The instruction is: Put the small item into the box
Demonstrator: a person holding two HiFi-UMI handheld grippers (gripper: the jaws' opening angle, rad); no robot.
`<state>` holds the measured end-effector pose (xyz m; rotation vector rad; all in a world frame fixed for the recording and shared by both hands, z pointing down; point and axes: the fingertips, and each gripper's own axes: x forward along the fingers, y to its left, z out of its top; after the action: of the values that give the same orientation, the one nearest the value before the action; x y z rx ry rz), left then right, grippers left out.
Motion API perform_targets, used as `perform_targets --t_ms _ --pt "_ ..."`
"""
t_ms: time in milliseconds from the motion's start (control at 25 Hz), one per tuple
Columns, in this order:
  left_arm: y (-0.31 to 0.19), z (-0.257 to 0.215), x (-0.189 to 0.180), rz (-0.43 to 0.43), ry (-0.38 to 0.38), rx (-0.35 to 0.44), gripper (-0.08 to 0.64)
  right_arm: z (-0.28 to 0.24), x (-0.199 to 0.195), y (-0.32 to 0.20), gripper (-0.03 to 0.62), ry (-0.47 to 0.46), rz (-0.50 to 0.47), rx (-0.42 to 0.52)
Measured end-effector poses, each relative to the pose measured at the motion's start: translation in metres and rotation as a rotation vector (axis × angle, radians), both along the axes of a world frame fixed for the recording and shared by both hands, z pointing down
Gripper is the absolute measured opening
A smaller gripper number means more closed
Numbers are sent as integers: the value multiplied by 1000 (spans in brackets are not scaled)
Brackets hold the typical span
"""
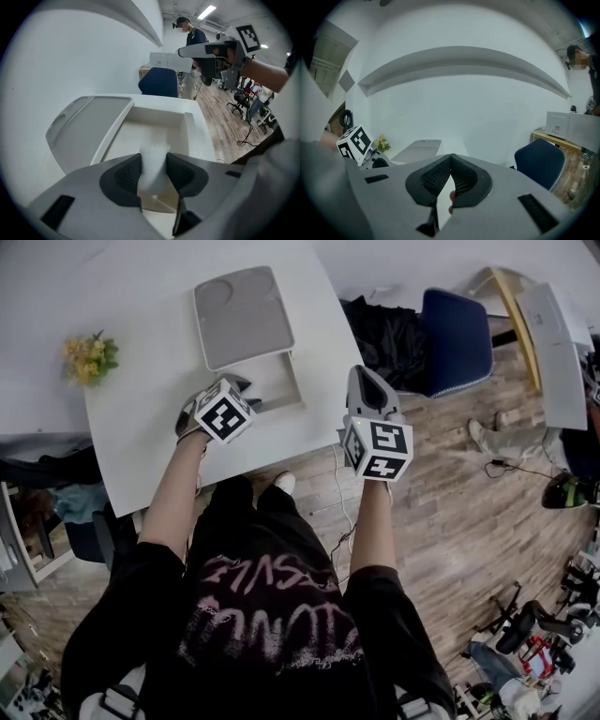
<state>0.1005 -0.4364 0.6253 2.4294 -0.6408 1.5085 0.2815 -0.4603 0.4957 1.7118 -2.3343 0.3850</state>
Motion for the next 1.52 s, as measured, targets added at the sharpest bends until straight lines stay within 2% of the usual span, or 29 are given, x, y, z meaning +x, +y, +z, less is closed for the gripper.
perform_targets --t_ms 360,880,1040,1520 --pt "-3 7 2 21 -34 -20 170 4 2 -5 9 -9 3 -8" --pt "1 -2 -3 3 -8 10 202 -1 -6 0 9 -7 -8 1" --pt "-2 -14 -10 -44 19 63 191 -8 -8 2 9 -10 -11 14" --pt "-11 -70 -40 -264 201 258 82 -29 -35 11 9 -27 -41 48"
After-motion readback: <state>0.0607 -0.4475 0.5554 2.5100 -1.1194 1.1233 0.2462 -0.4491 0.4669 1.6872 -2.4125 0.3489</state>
